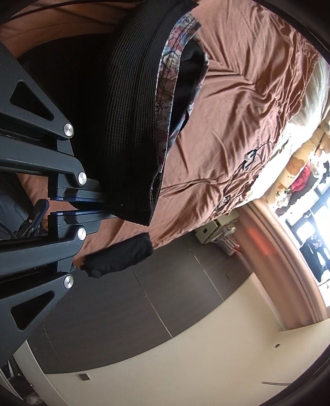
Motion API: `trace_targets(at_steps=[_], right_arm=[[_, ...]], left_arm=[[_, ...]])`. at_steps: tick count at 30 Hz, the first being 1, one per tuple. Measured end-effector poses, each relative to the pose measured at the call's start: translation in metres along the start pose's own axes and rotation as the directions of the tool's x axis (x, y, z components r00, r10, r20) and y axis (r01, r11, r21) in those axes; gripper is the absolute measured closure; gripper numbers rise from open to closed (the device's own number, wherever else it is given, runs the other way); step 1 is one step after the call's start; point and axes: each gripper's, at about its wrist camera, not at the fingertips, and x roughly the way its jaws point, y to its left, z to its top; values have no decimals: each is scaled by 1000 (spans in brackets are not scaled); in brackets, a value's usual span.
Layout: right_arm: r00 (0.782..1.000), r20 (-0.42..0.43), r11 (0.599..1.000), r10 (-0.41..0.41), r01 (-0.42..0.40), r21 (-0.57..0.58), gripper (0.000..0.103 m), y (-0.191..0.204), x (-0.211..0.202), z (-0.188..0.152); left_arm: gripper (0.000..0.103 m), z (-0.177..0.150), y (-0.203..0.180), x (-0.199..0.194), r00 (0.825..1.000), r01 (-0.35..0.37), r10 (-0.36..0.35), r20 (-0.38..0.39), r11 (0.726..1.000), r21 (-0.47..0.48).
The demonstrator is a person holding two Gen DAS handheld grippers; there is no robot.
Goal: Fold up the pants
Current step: 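Lift and fold the shorts over toward the waistband with both tools, then open both tools and release the folded shorts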
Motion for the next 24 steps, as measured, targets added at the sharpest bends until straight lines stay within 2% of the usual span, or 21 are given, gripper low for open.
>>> trace_targets(at_steps=[9,13,15,17,18,20,22,24], right_arm=[[1000,4,999,-19,18,45,96,-23,-15,-9],[1000,-8,998,-29,29,53,96,-28,-14,-12],[999,-15,998,-36,37,57,96,-31,-14,-13],[999,-22,997,-43,44,61,96,-32,-14,-13],[999,-25,997,-46,47,62,96,-32,-13,-13],[998,-32,997,-52,54,62,93,-30,-12,-13],[998,-35,997,-52,54,57,85,-27,-10,-13],[998,-33,998,-50,52,44,74,-22,-6,-13]], left_arm=[[98,-38,-4,55,991,-13,13,-131,1000,1],[97,-50,3,76,980,-70,65,-188,997,-17],[87,-52,10,83,971,-77,65,-230,996,-43],[65,-54,14,82,968,-82,66,-242,995,-54],[60,-54,16,79,969,-84,70,-235,995,-53],[39,-56,19,70,973,-83,70,-219,995,-53],[30,-56,24,60,977,-77,63,-202,995,-62],[28,-55,30,49,980,-81,67,-189,994,-71]])
